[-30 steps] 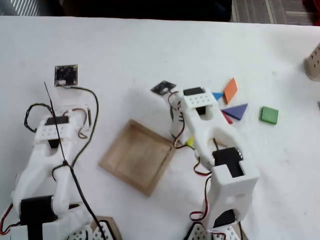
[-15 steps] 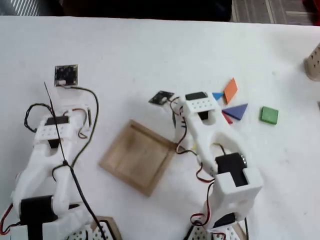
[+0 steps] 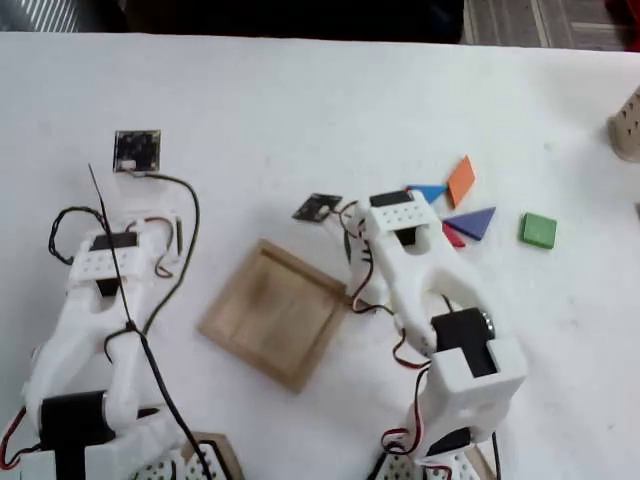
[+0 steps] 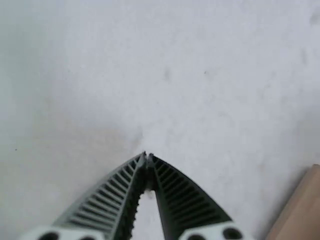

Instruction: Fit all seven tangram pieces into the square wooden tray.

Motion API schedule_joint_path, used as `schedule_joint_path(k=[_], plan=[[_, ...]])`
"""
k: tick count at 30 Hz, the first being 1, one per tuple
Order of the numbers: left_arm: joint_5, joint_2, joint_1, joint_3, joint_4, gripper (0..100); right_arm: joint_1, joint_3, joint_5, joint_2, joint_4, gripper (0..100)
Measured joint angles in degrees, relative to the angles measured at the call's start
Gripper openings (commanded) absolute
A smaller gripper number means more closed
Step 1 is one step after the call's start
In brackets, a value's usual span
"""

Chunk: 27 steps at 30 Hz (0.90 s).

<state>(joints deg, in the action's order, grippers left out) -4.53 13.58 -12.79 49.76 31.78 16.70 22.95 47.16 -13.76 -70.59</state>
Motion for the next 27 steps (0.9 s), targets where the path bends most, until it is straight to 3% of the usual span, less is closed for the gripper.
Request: schedule_joint_path(k=[7,27], plan=[[0.0,0.0,0.0,0.0,0.0,2,-0.62,-0.26,0.18,0.0,0.62,30.3],[0.0,0.0,0.0,0.0,0.0,2,-2.2,-0.44,-0.35,0.26,1.41,29.8]])
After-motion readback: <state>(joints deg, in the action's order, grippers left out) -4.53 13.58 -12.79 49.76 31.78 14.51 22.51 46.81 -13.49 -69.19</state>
